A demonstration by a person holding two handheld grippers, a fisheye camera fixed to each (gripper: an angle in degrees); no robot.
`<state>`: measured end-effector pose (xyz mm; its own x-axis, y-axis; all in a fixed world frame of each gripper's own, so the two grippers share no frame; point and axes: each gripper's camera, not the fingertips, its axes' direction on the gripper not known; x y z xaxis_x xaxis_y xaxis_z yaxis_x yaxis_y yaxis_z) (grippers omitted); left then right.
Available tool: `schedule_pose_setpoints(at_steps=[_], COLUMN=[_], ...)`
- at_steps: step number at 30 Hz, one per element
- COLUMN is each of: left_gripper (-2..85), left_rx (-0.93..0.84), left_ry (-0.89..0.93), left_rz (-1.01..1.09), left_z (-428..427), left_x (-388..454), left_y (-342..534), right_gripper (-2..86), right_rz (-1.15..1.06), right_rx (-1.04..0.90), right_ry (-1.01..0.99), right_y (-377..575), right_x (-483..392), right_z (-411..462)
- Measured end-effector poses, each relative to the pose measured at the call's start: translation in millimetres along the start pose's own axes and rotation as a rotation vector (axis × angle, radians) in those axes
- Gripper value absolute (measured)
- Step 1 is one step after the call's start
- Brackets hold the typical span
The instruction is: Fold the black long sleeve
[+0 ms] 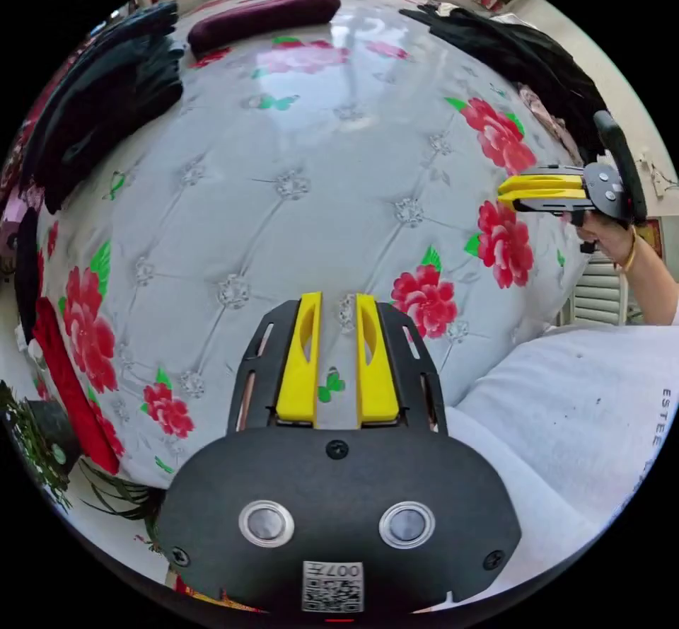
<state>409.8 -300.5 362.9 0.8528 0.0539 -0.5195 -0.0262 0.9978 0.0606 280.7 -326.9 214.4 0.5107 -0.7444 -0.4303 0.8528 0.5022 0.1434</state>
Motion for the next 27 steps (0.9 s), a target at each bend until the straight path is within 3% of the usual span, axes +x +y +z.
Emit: schedule_pose_setpoints(at_steps=[2, 8, 15, 19, 23, 27], left_gripper=[7.9, 7.5, 7.5, 7.4, 7.4, 7.3], left_rx=[-0.042, -0.087, -0.155, -0.170, -0.203, -0.221], left_ry=[-0.126, -0.114, -0.126, -0.134, -0.166, -0.191], left_rz=[0.047, -0.002, -0.039, -0.072, -0.134, -0.162], left_z=[4, 6, 7, 5, 4, 2], left_x=[23, 22, 21, 19, 20, 20], left_y=[-9, -18, -30, -30, -33, -32], right_gripper=[4.9, 6.4, 8.8, 9.5, 8.3, 3.6], right_rz=[0.116, 0.240, 0.619, 0.734, 0.810, 0.788], right_rx=[0.137, 0.283, 0.532, 0.509, 0.274, 0.290], right_ry=[-0.025, -0.161, 0.274, 0.500, 0.527, 0.533], right_y=[18, 42, 75, 67, 52, 57], right_x=[-3, 39, 227, 339, 427, 429], right_z=[2, -8, -99, -134, -110, -106])
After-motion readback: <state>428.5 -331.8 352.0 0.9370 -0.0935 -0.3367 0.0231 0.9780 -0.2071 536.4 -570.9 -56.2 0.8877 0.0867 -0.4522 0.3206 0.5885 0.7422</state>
